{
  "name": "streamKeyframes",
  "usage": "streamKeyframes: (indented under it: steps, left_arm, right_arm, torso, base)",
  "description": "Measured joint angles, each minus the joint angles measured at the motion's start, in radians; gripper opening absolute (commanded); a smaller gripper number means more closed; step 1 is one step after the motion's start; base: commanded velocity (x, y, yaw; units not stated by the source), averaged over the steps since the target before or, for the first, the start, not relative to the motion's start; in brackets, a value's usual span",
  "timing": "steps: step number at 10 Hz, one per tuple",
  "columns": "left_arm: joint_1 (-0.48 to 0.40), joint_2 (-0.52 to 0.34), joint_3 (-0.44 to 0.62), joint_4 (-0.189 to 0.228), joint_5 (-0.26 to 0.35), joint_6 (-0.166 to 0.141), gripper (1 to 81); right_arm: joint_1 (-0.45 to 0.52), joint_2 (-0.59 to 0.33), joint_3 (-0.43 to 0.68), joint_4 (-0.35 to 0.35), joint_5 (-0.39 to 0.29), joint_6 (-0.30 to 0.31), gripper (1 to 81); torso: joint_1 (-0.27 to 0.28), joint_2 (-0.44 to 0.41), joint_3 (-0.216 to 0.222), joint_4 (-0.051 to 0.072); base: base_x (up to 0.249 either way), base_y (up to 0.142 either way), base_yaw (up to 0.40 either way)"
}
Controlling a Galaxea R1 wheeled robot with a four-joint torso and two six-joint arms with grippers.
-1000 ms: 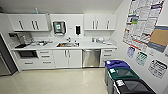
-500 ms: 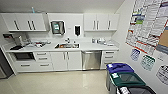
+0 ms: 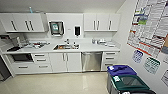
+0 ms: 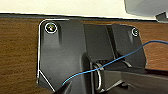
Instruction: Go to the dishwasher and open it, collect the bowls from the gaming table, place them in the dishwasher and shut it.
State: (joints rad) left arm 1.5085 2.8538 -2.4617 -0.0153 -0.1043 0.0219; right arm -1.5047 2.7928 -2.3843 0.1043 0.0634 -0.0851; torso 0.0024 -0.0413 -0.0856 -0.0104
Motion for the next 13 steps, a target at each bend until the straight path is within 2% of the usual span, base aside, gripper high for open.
streamKeyframes:
  steps: [13]
  left_arm:
    - [0.0, 0.01, -0.001, 0.0, -0.006, 0.0, 81.1]
  right_arm:
    - [0.001, 0.01, -0.001, 0.0, 0.003, 0.0, 81.1]
  torso:
    - [0.0, 0.001, 0.0, 0.0]
  base:
    - [0.123, 0.0, 0.0]
